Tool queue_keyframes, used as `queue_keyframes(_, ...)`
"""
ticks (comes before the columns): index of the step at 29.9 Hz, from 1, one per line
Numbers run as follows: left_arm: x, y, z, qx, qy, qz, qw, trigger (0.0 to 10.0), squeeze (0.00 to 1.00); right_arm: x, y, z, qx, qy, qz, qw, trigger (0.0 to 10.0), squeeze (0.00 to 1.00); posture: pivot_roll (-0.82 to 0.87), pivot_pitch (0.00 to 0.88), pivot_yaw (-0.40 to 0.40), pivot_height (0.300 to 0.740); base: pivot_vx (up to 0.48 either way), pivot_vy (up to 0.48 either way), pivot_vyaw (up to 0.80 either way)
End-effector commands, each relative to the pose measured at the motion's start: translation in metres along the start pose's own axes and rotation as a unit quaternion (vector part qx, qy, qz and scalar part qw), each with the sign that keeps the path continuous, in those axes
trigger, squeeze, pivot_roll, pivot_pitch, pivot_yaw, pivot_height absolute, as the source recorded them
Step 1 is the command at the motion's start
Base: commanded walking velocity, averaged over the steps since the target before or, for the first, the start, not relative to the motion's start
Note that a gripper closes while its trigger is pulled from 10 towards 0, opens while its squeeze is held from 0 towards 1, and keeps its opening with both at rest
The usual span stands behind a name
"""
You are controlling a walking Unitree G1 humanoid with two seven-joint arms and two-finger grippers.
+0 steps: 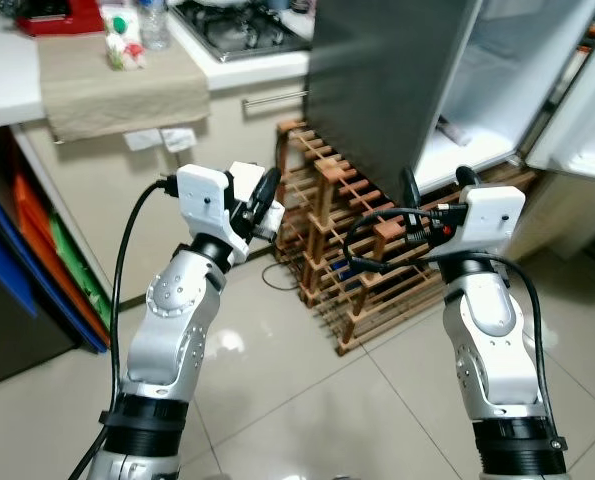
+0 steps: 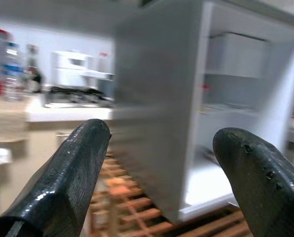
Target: Restocking fridge
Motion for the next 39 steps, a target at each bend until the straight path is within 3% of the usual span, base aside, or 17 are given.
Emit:
queue_keyframes(1, -0.004, 0.012, -0.010, -0.001, -0.023, -0.023, 0.999, 10.0, 0.00, -0.003, 0.007, -0.003, 0.005, -0.008, -0.016, 1.000, 10.0, 0.00, -0.09, 0.000, -0.013, 0.740, 0.000, -0.428, -0.64)
queue_keyframes(27, -0.014, 0.006, -0.013, -0.015, -0.024, -0.007, 1.000, 10.0, 0.00, -0.011, 0.007, 0.001, 0.003, -0.007, -0.027, 1.000, 10.0, 0.00, -0.07, 0.000, -0.002, 0.740, 0.204, -0.413, -0.56)
queue_keyframes(31, -0.013, 0.002, -0.002, -0.025, 0.011, -0.004, 1.000, 10.0, 0.00, -0.005, 0.006, -0.002, 0.005, -0.011, -0.025, 1.000, 10.0, 0.00, -0.08, 0.000, 0.010, 0.740, 0.244, -0.411, 0.00)
queue_keyframes(36, -0.006, -0.001, 0.017, -0.002, 0.058, 0.001, 0.998, 10.0, 0.00, 0.002, 0.003, -0.006, 0.010, -0.018, -0.019, 1.000, 10.0, 0.00, -0.10, 0.000, 0.019, 0.740, 0.341, -0.332, 0.00)
queue_keyframes(38, 0.008, -0.007, 0.035, -0.033, 0.116, 0.012, 0.993, 10.0, 0.00, 0.009, -0.002, -0.010, 0.015, -0.020, -0.010, 1.000, 10.0, 0.00, -0.10, 0.000, 0.012, 0.740, 0.000, 0.000, 0.00)
queue_keyframes(39, 0.008, -0.007, 0.035, -0.033, 0.116, 0.012, 0.993, 10.0, 0.00, 0.009, -0.002, -0.010, 0.015, -0.020, -0.010, 1.000, 10.0, 0.00, -0.10, 0.000, 0.012, 0.740, 0.000, 0.000, 0.00)
Point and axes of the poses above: a point about 5 cm out from each wrist's last joint towards the gripper, its own x axis pointing back from the gripper into the wrist, its own y axis along the axis of the wrist's last joint, z = x × y, the point moved 4 cm from there along -x, pointing out of the wrist towards the gripper, and after that the axes turned 12 degrees about x, right-handed, at the moved point
